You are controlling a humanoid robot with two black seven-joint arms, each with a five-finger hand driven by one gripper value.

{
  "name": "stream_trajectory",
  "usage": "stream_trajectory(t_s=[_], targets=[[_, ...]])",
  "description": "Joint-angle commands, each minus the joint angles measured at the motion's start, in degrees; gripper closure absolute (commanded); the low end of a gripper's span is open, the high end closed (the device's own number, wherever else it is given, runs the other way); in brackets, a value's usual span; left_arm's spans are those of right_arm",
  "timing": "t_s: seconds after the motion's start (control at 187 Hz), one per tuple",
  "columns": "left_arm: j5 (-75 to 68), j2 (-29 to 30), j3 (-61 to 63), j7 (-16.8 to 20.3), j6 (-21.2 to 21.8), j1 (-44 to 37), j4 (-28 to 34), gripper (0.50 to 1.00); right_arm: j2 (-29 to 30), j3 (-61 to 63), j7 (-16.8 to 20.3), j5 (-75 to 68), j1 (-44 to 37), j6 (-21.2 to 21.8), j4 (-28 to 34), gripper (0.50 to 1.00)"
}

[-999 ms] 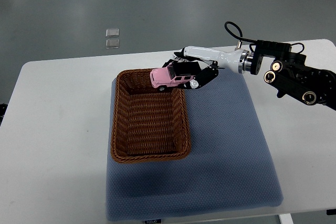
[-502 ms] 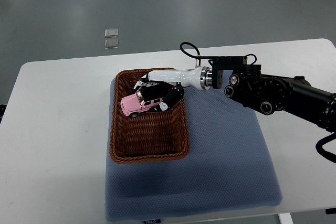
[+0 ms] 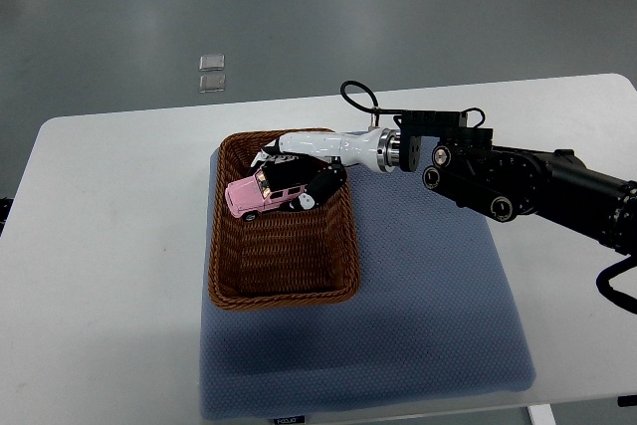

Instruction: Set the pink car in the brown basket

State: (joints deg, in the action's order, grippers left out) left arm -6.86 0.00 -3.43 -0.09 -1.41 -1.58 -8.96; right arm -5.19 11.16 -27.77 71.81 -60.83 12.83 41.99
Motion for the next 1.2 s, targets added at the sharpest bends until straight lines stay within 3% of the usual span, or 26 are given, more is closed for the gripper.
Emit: stream_trajectory(t_s=[0.0, 0.102, 0.224, 0.785, 0.882, 1.117, 1.197], targets=[[0.0, 0.0, 0.0, 0.0, 0.0, 0.0, 0.0, 0.5, -0.1, 0.0, 0.0, -0.2, 0.5, 0.0, 0.0, 0.781], [0.0, 0.0, 0.0, 0.0, 0.0, 0.0, 0.0, 0.5, -0.2, 0.0, 0.0, -0.3, 0.6, 0.1, -0.1, 0.722], [0.0, 0.0, 0.0, 0.0, 0.0, 0.0, 0.0, 0.5, -0.3, 0.2, -0.1, -0.4, 0.5, 0.3, -0.1, 0.595], [0.0, 0.0, 0.0, 0.0, 0.0, 0.0, 0.0, 0.5, -1.8, 3.3, 0.2, -6.5, 0.6, -2.3, -0.4, 0.587], [0.0, 0.0, 0.0, 0.0, 0.0, 0.0, 0.0, 0.5, -3.2, 4.7, 3.2, -12.7, 0.7, -1.2, -0.5, 0.587], [0.0, 0.0, 0.0, 0.0, 0.0, 0.0, 0.0, 0.5, -5.4, 9.1, 15.5, -37.2, 4.3, -1.2, -1.6, 0.587], [0.0, 0.0, 0.0, 0.0, 0.0, 0.0, 0.0, 0.5, -5.4, 10.7, 17.8, -43.2, 5.9, -1.3, -1.9, 0.587]])
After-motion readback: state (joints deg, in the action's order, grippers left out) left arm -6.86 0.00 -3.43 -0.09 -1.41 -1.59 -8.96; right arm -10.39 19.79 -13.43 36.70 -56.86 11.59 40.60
